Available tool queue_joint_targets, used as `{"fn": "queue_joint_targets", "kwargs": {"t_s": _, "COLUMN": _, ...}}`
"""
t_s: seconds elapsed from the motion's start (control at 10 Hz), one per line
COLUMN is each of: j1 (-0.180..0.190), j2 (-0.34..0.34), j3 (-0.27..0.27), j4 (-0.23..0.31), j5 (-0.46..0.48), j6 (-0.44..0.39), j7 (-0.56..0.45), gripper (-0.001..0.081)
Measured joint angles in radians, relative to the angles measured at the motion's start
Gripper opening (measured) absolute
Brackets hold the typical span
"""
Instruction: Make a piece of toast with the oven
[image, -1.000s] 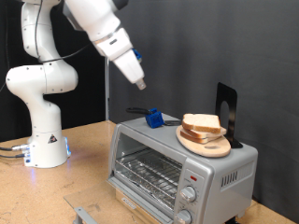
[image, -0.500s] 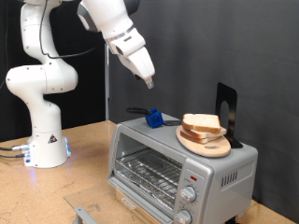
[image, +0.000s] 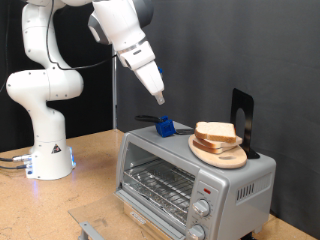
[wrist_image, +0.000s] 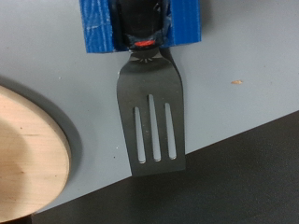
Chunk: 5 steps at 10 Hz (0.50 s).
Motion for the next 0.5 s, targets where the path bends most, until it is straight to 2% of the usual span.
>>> {"fn": "queue_joint_targets", "kwargs": {"t_s": 0.1, "j1": 0.0, "j2": 0.001, "j3": 0.001, "j4": -0.002, "j5": -0.002, "j6": 0.007, "j7": -0.025, "gripper": 0.0805}}
{"fn": "queue_joint_targets", "kwargs": {"t_s": 0.3, "j1": 0.001, "j2": 0.009, "j3": 0.015, "j4": -0.02, "j5": 0.001, "j6": 0.074, "j7": -0.085, "gripper": 0.0805}}
{"fn": "queue_joint_targets", "kwargs": {"t_s": 0.5, "j1": 0.001, "j2": 0.017, "j3": 0.03, "j4": -0.036, "j5": 0.002, "j6": 0.102, "j7": -0.093, "gripper": 0.0805}}
